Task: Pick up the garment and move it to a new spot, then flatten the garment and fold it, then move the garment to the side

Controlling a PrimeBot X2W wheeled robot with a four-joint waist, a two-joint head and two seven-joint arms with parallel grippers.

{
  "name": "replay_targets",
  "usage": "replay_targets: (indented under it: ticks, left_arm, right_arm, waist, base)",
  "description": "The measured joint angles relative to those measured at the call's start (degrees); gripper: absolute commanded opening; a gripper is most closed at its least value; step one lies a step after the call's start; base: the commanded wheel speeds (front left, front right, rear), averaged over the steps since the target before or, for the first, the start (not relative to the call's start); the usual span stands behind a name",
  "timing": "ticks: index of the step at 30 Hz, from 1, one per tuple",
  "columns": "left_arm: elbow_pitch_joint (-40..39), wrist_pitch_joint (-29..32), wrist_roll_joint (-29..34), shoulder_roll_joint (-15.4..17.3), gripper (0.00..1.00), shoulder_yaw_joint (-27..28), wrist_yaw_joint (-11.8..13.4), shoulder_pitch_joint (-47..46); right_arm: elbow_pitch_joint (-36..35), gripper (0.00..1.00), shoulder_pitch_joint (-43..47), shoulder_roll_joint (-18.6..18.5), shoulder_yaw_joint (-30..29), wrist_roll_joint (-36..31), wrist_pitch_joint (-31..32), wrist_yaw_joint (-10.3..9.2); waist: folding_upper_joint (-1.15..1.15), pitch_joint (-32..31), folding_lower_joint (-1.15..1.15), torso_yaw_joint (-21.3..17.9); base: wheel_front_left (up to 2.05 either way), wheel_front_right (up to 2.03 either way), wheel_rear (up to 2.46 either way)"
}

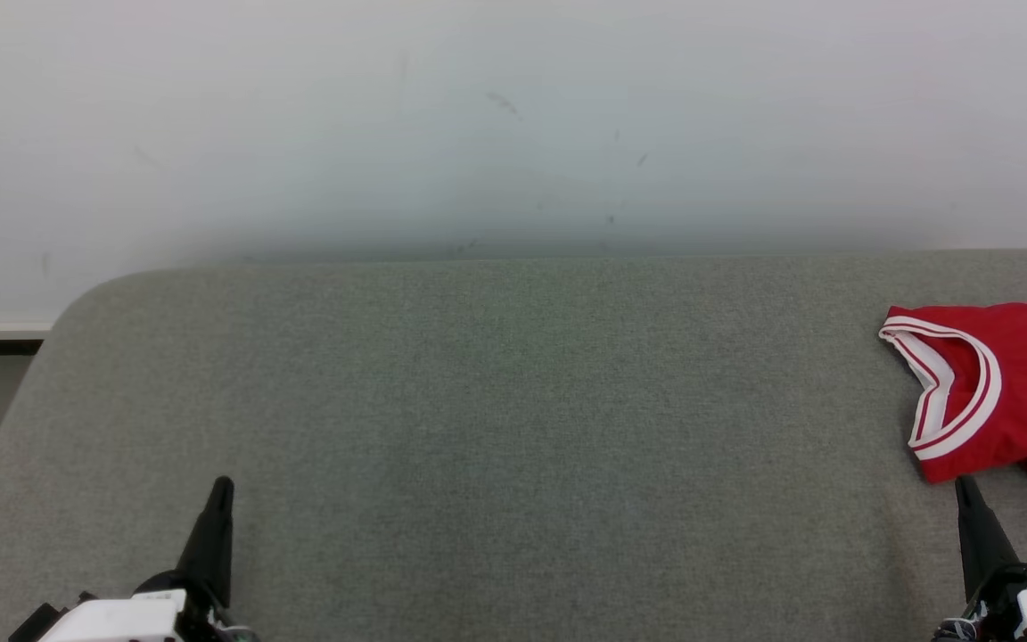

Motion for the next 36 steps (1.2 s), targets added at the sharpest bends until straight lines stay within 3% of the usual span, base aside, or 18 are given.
replay_targets:
  ticks: [36]
  left_arm:
    - [0.0,0.0,0.0,0.0,0.00,0.1,0.0,0.0]
  right_arm:
    - [0.0,0.00,0.0,0.0,0.0,0.0,0.0,0.00]
  waist:
    - [0.00,0.0,0.00,0.0]
  base:
    - [0.00,0.00,0.00]
